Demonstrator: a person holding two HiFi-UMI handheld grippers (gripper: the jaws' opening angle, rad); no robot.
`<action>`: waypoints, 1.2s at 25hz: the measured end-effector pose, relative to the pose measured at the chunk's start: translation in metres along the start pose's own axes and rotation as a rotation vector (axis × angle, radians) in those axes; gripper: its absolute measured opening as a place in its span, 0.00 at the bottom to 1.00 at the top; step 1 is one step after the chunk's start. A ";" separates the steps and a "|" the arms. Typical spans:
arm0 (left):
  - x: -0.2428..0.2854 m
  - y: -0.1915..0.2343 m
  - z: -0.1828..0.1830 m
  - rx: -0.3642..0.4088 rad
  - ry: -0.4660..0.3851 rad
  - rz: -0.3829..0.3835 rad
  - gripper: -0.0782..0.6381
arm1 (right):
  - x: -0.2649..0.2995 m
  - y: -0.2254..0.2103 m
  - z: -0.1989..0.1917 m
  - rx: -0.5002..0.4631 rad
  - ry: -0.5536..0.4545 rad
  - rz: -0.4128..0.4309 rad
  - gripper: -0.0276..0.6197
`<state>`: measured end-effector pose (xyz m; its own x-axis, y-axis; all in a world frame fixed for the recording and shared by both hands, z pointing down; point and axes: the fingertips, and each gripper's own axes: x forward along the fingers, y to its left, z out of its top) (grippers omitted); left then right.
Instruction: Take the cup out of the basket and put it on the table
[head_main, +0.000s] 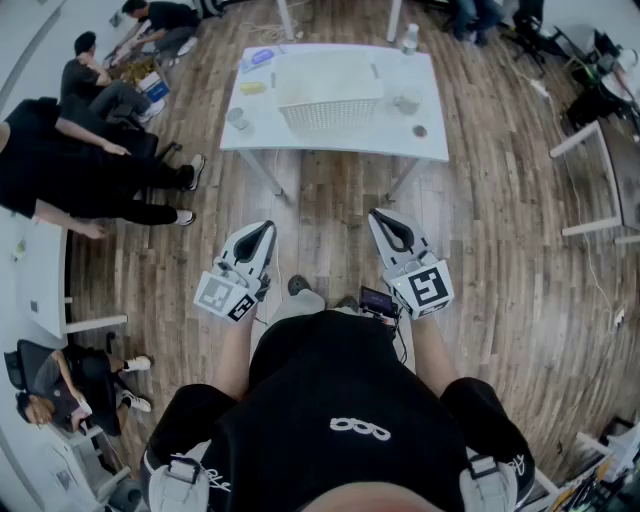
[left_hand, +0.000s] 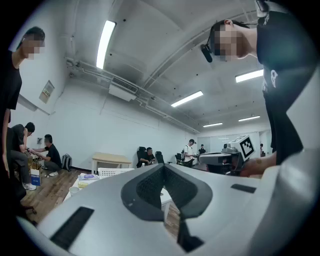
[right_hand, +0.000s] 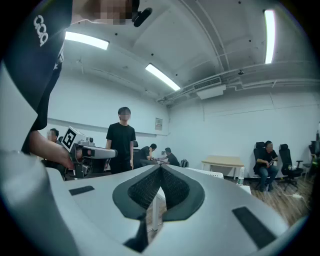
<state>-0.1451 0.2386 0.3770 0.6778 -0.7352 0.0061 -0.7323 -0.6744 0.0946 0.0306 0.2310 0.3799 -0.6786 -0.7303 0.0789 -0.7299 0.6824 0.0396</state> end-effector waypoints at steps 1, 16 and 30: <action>0.007 0.001 -0.001 -0.001 -0.001 -0.026 0.12 | -0.001 -0.004 -0.002 -0.004 0.009 -0.026 0.08; 0.018 0.009 -0.019 -0.032 0.001 -0.084 0.12 | -0.006 -0.013 -0.021 -0.022 0.064 -0.103 0.08; 0.080 0.038 -0.027 -0.064 0.038 -0.116 0.12 | 0.024 -0.063 -0.040 0.016 0.105 -0.125 0.08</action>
<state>-0.1171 0.1559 0.4084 0.7609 -0.6482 0.0290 -0.6437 -0.7484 0.1598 0.0635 0.1713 0.4187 -0.5710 -0.8015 0.1780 -0.8096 0.5856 0.0396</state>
